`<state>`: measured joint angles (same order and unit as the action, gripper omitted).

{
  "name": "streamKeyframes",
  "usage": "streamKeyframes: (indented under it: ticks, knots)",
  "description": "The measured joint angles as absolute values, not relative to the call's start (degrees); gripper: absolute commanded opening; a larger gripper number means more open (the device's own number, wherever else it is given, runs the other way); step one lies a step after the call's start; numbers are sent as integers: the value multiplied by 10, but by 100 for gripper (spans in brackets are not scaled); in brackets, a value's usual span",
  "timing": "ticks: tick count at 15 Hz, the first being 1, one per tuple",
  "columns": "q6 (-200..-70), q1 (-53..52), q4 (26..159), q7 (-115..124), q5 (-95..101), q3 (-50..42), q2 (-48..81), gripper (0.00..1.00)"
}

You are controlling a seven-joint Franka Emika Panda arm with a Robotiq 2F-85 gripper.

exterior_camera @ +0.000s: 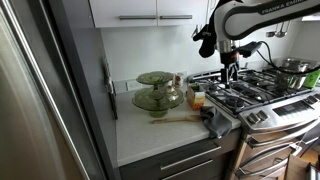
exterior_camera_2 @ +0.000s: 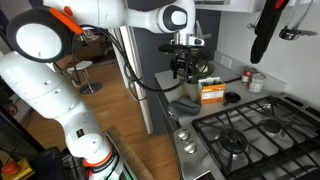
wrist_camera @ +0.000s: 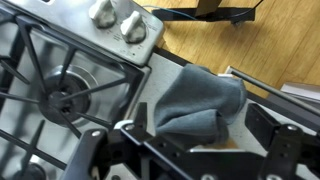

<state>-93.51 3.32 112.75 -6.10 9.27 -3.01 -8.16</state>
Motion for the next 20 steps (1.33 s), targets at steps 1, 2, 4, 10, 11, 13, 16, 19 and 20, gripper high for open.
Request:
streamKeyframes:
  ticks: [1,2,4,10,11,13,16,19,20]
  knots:
    - [-950,21,1137,-74,84,-21,-77,100]
    - [-962,12,1144,-88,77,-14,-72,100]
    - [-986,-3,1155,-125,69,-3,-61,100]
    - [-997,-10,1160,-154,67,0,-54,100]
    - [-997,-10,1160,-155,67,0,-54,100]
    - [-997,-10,1160,-156,67,0,-54,100]
    - [-1021,-13,1173,-194,68,5,-54,100]
    - [-1112,-21,1232,-263,67,8,-60,100]
    - [-1147,-23,1258,-287,65,8,-64,100]
